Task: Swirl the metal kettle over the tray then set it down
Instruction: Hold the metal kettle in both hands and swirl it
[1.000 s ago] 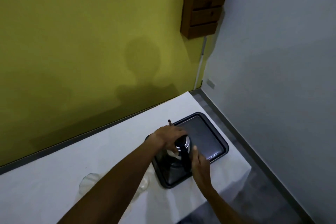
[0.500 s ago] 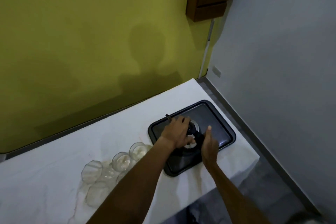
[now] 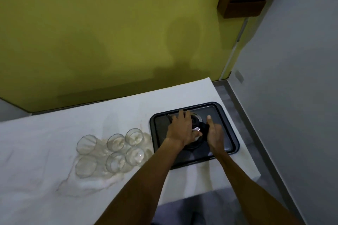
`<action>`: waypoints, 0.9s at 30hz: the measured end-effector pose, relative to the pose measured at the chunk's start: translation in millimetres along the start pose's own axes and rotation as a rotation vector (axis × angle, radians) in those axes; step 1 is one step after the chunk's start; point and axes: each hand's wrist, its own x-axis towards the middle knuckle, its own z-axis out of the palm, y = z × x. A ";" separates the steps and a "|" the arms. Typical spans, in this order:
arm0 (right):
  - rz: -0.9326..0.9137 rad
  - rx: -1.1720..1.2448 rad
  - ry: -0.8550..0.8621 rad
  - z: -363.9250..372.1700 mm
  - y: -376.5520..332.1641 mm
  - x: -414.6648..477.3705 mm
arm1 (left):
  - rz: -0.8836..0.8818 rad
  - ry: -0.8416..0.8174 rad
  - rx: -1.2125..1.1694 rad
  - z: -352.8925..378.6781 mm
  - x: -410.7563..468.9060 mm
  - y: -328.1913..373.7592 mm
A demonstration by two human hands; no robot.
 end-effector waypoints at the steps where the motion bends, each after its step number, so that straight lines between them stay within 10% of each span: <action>1: -0.005 0.002 -0.005 -0.6 -2.3 0.1 | -0.016 0.012 -0.013 2.5 -1.1 1.5; 7: -0.050 0.029 -0.024 -0.3 1.1 6.6 | -0.044 0.049 0.009 4.3 2.1 4.8; 15: -0.161 0.039 0.027 5.6 -9.7 16.3 | 0.485 0.223 0.346 10.0 24.9 6.0; 27: -0.083 0.090 -0.106 -0.5 -20.6 6.7 | 0.231 0.453 0.180 38.7 15.8 4.9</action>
